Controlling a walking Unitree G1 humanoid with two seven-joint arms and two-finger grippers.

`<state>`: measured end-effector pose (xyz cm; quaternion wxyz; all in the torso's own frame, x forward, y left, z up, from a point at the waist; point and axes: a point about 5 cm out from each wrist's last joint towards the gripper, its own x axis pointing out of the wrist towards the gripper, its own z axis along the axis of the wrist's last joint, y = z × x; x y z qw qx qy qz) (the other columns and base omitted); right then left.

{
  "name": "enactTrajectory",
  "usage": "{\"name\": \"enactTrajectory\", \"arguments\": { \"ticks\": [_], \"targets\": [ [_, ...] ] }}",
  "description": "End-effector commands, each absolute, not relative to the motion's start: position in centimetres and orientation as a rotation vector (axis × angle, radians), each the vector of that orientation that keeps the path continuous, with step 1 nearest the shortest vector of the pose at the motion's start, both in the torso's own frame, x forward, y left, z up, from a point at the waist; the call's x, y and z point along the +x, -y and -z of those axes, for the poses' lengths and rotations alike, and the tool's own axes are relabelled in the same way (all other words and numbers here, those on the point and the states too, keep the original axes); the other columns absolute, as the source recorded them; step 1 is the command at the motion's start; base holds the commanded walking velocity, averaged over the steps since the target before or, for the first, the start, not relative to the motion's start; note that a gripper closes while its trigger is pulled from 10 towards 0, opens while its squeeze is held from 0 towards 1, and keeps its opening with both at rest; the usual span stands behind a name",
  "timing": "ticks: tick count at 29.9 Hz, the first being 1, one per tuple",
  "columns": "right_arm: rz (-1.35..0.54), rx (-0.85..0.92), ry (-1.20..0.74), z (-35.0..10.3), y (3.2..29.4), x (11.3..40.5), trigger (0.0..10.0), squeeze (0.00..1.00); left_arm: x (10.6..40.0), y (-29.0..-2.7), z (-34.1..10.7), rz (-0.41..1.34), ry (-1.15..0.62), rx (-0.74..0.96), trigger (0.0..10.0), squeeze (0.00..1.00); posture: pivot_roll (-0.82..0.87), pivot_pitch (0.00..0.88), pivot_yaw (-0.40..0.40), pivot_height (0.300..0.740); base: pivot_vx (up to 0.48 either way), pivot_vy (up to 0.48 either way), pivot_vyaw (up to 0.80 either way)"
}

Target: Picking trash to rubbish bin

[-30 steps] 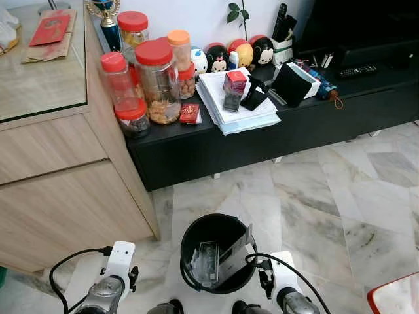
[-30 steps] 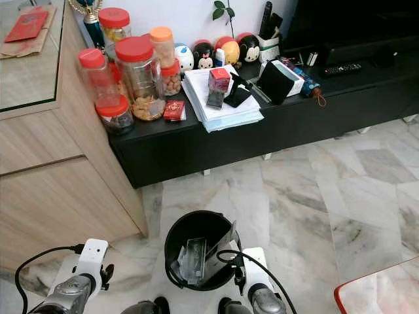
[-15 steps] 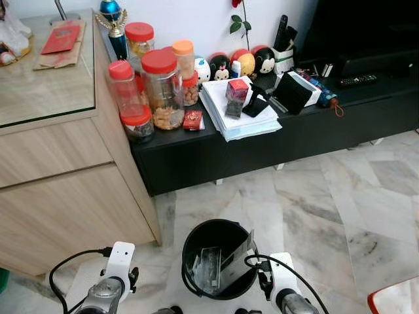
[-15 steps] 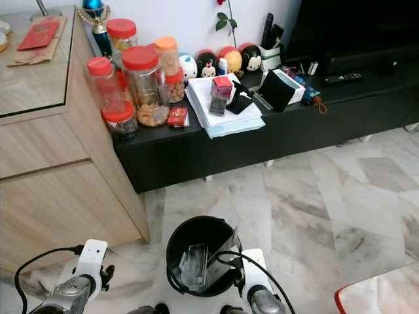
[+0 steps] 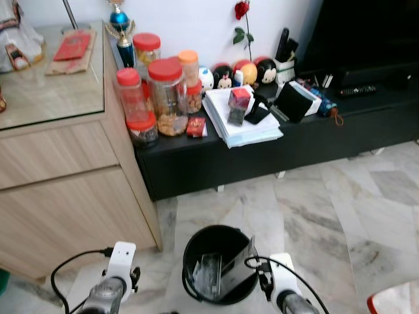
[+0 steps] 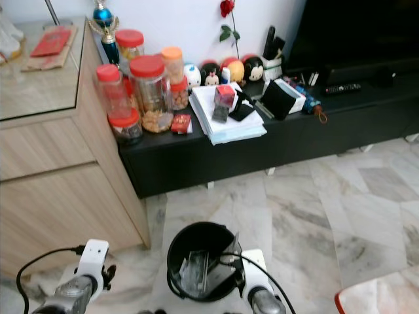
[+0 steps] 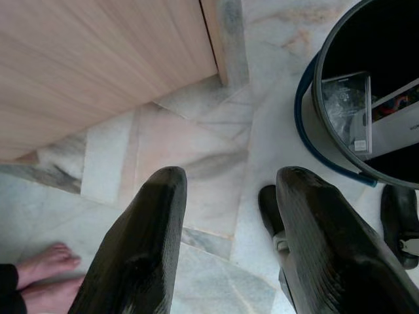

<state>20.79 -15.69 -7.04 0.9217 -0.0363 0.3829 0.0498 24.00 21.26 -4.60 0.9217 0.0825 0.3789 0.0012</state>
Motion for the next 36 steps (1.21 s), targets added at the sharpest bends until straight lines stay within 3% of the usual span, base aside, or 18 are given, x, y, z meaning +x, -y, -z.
{"name": "enactTrajectory", "arguments": {
  "ticks": [1, 36],
  "targets": [
    [-0.108, -0.073, -0.800, 7.25, 15.52, 20.44, 10.0, 0.00, 23.27, -21.52, 5.06, -0.015, -0.803, 0.153, 10.0, 0.00, 0.11, 0.062, -0.003, 0.740, -0.277, 0.000, 0.00],
    [-0.120, -0.074, -0.792, 7.18, 15.22, 20.56, 10.0, 0.00, 23.32, -21.47, 5.04, -0.013, -0.802, 0.151, 10.0, 0.00, 0.12, 0.066, -0.002, 0.740, -0.260, 0.000, 0.00]
  ]
}}
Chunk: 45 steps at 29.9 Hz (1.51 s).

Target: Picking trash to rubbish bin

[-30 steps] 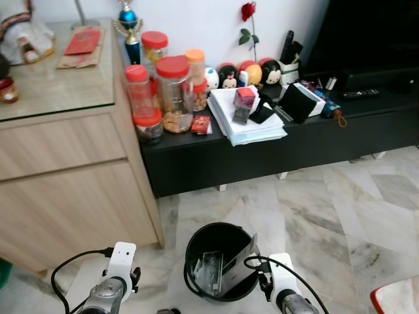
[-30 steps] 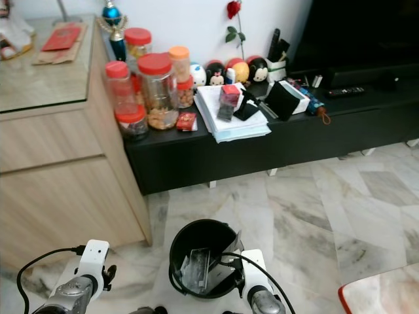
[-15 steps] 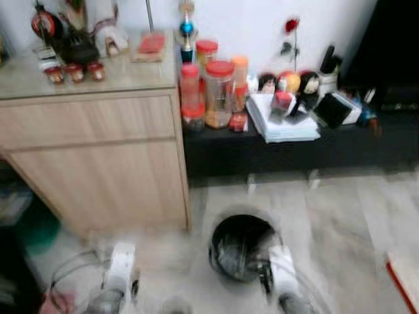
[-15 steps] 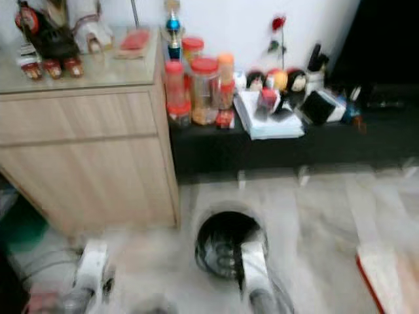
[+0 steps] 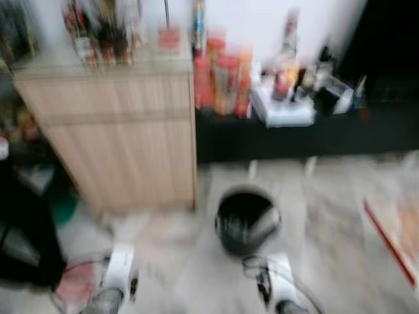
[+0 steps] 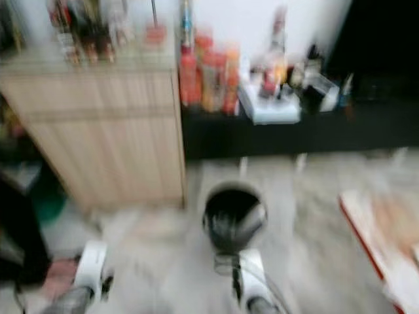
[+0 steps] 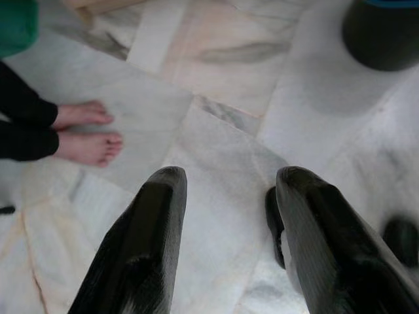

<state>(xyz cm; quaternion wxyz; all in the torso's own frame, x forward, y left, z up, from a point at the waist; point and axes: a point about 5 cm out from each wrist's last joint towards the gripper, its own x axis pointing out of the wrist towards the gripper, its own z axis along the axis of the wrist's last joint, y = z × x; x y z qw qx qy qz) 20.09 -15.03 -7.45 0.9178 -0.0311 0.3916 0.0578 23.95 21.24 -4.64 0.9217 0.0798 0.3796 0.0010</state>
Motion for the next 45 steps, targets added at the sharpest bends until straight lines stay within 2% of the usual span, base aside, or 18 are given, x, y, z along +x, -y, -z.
{"name": "enactTrajectory", "arguments": {
  "ticks": [1, 15, 19, 22, 23, 28, 33, 34, 36, 38, 43, 45],
  "targets": [
    [-0.119, -0.074, -0.791, 7.2, 15.2, 20.6, 10.0, 0.00, 23.3, -21.5, 5.0, -0.014, -0.802, 0.151, 10.0, 0.00, 0.12, 0.066, -0.002, 0.740, -0.247, 0.000, 0.00],
    [-0.119, -0.079, -0.764, 6.8, 15.3, 21.2, 10.0, 0.00, 23.6, -21.6, 4.8, -0.009, -0.791, 0.202, 10.0, 0.00, 0.11, 0.091, -0.004, 0.740, -0.157, 0.000, 0.00],
    [-0.129, -0.122, -0.718, 6.2, 15.4, 22.0, 10.0, 0.00, 24.9, -21.8, 3.8, -0.017, -0.725, 0.241, 10.0, 0.00, 0.11, 0.099, -0.004, 0.740, 0.000, 0.000, 0.00],
    [-0.099, -0.117, -0.598, 4.5, 16.0, 24.1, 10.0, 0.00, 27.7, -21.2, 1.4, 0.025, -0.573, 0.291, 10.0, 0.00, 0.11, 0.110, -0.012, 0.740, 0.000, 0.000, 0.00],
    [-0.099, -0.117, -0.598, 4.5, 16.0, 24.1, 10.0, 0.00, 27.7, -21.2, 1.4, 0.025, -0.573, 0.291, 10.0, 0.00, 0.11, 0.110, -0.012, 0.740, 0.000, 0.000, 0.00],
    [-0.132, -0.119, -0.397, 1.2, 15.2, 27.6, 10.0, 0.00, 31.6, -18.5, -2.8, 0.106, -0.321, 0.237, 10.0, 0.00, 0.10, 0.118, -0.017, 0.740, 0.000, 0.000, 0.00],
    [-0.135, -0.082, -0.255, -1.4, 14.6, 29.8, 10.0, 0.00, 33.4, -17.2, -5.4, 0.127, -0.185, 0.202, 10.0, 0.00, 0.11, 0.122, -0.025, 0.740, 0.000, 0.000, 0.00],
    [-0.141, -0.072, -0.133, -3.8, 14.0, 31.4, 10.0, 0.00, 34.4, -16.3, -7.3, 0.148, -0.094, 0.186, 10.0, 0.00, 0.11, 0.121, -0.025, 0.740, 0.000, 0.000, 0.00],
    [-0.143, -0.073, -0.093, -4.6, 13.8, 31.8, 10.0, 0.00, 34.7, -16.0, -7.8, 0.155, -0.066, 0.183, 10.0, 0.00, 0.11, 0.121, -0.025, 0.740, 0.000, 0.000, 0.00],
    [-0.148, -0.087, 0.048, -7.5, 13.0, 33.0, 10.0, 0.00, 35.1, -15.0, -9.0, 0.182, 0.001, 0.141, 10.0, 0.00, 0.10, 0.107, -0.023, 0.740, 0.000, 0.000, 0.00],
    [-0.122, -0.068, 0.131, -8.8, 12.8, 33.0, 10.0, 0.00, 34.9, -14.2, -10.0, 0.231, 0.101, 0.181, 10.0, 0.00, 0.10, 0.111, -0.024, 0.740, 0.000, 0.000, 0.00],
    [-0.117, -0.067, 0.151, -9.0, 12.8, 32.9, 10.0, 0.00, 35.0, -14.4, -10.8, 0.178, 0.148, 0.138, 10.0, 0.00, 0.11, 0.113, -0.029, 0.740, 0.000, 0.000, 0.00]
  ]
}}
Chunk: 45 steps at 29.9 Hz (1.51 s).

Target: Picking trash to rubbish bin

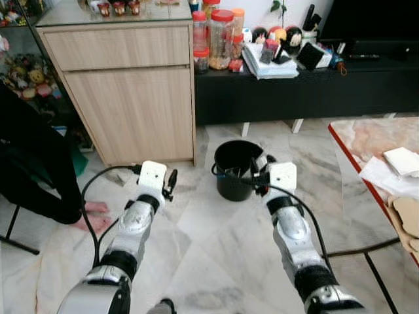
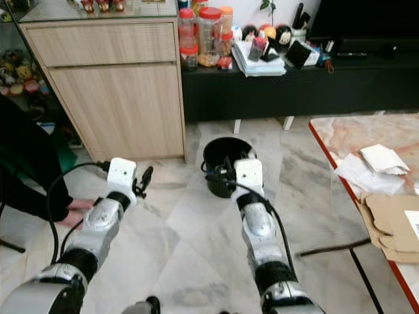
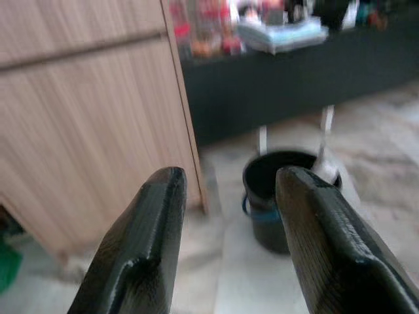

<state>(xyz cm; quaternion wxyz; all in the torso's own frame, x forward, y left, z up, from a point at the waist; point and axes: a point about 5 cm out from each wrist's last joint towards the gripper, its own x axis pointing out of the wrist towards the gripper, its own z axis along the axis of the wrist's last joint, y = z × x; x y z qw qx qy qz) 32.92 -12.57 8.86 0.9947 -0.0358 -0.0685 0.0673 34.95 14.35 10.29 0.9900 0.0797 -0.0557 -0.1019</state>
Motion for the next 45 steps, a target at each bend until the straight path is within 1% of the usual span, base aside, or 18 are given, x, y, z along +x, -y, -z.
{"name": "enactTrajectory", "arguments": {
  "ticks": [1, 4, 6, 10, 21, 27, 37, 45],
  "targets": [
    [-0.108, -0.067, 0.152, -9.1, 13.0, 32.9, 10.0, 0.00, 35.1, -14.5, -11.0, 0.151, 0.157, 0.125, 10.0, 0.00, 0.11, 0.113, -0.031, 0.740, 0.000, 0.000, 0.00],
    [-0.067, -0.024, 0.162, -9.5, 13.4, 33.3, 10.0, 0.00, 35.3, -14.8, -11.4, 0.097, 0.172, 0.112, 10.0, 0.00, 0.11, 0.113, -0.031, 0.740, 0.000, 0.000, 0.00],
    [-0.061, -0.015, 0.164, -9.6, 13.5, 33.3, 10.0, 0.00, 35.3, -14.8, -11.5, 0.093, 0.175, 0.112, 10.0, 0.00, 0.11, 0.113, -0.031, 0.740, 0.000, 0.000, 0.00],
    [-0.072, -0.048, 0.185, -10.9, 13.6, 34.2, 10.0, 0.00, 35.4, -13.8, -12.7, 0.163, 0.247, 0.172, 10.0, 0.00, 0.12, 0.098, -0.040, 0.740, 0.000, 0.000, 0.00],
    [-0.044, -0.011, 0.193, -10.8, 13.5, 33.7, 10.0, 0.00, 35.3, -12.8, -12.3, 0.172, 0.232, 0.141, 10.0, 0.00, 0.10, 0.083, -0.022, 0.740, 0.000, 0.000, 0.00],
    [-0.011, 0.013, 0.185, -10.7, 14.3, 33.7, 10.0, 0.00, 35.2, -12.7, -12.2, 0.181, 0.223, 0.135, 10.0, 0.00, 0.10, 0.070, -0.018, 0.740, 0.000, 0.000, -0.80],
    [-0.026, 0.010, 0.179, -10.7, 13.5, 33.7, 10.0, 0.00, 35.3, -12.7, -12.3, 0.187, 0.226, 0.135, 10.0, 0.00, 0.11, 0.057, -0.015, 0.740, 0.000, 0.000, -0.79],
    [-0.021, 0.010, 0.180, -10.7, 13.5, 33.6, 10.0, 0.00, 35.2, -12.4, -12.4, 0.202, 0.231, 0.138, 10.0, 0.00, 0.10, 0.056, -0.012, 0.740, 0.000, 0.000, -0.79]
  ]
}}
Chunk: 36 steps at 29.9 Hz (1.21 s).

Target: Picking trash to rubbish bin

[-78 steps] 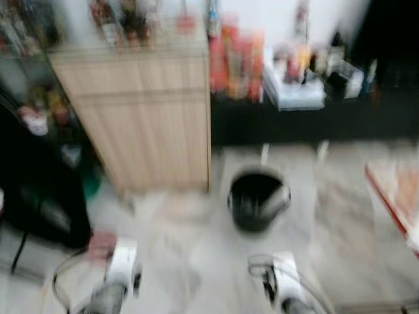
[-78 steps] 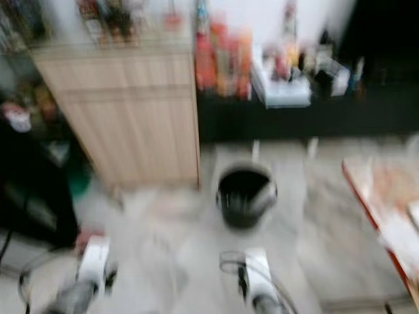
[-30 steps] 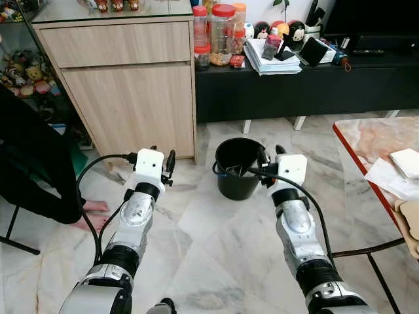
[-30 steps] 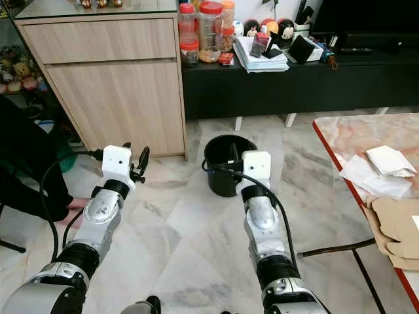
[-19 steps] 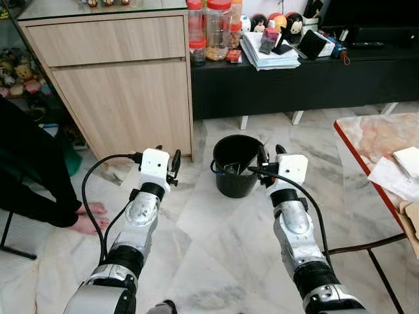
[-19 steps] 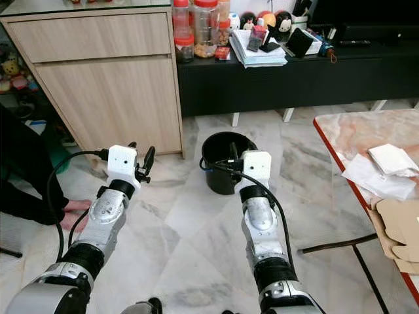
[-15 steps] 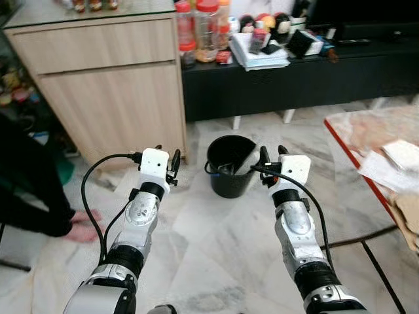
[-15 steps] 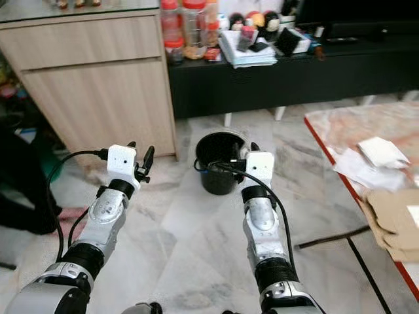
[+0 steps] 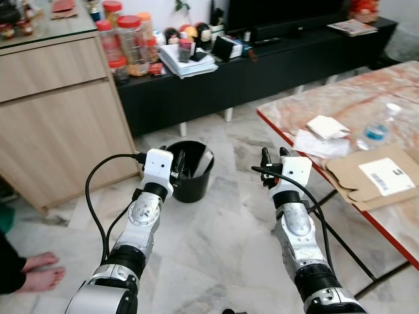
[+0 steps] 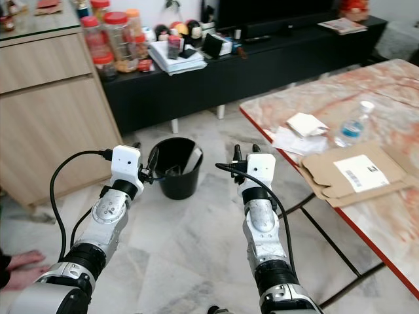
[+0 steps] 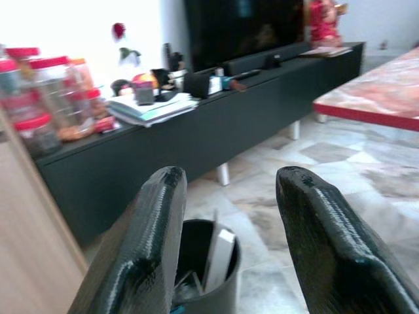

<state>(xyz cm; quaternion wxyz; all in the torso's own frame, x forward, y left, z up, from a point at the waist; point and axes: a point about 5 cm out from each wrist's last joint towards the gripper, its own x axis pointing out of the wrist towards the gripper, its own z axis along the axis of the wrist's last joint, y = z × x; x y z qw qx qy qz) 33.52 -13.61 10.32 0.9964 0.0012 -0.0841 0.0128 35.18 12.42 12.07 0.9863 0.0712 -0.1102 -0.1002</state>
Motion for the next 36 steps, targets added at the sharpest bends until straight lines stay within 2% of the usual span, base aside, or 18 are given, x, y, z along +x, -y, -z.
{"name": "enactTrajectory", "arguments": {
  "ticks": [1, 4, 9, 36],
  "targets": [
    [-0.022, 0.009, 0.178, -10.65, 13.53, 33.54, 10.0, 0.00, 35.22, -12.26, -12.33, 0.206, 0.230, 0.142, 10.0, 0.00, 0.10, 0.055, -0.013, 0.740, 0.000, 0.000, -0.79],
    [-0.020, 0.009, 0.178, -10.65, 13.59, 33.55, 10.0, 0.00, 35.20, -12.24, -12.34, 0.203, 0.232, 0.159, 10.0, 0.00, 0.11, 0.052, -0.014, 0.740, 0.000, 0.000, -0.79],
    [-0.021, 0.007, 0.177, -10.70, 13.56, 33.62, 10.0, 0.00, 35.21, -12.27, -12.30, 0.202, 0.230, 0.152, 10.0, 0.00, 0.11, 0.049, -0.016, 0.740, 0.000, -0.439, -0.78],
    [-0.017, 0.013, 0.171, -10.72, 13.65, 33.67, 10.0, 0.00, 35.43, -12.23, -12.67, 0.199, 0.233, 0.131, 10.0, 0.00, 0.11, 0.080, -0.013, 0.740, 0.000, 0.000, -0.74]
  ]
}}
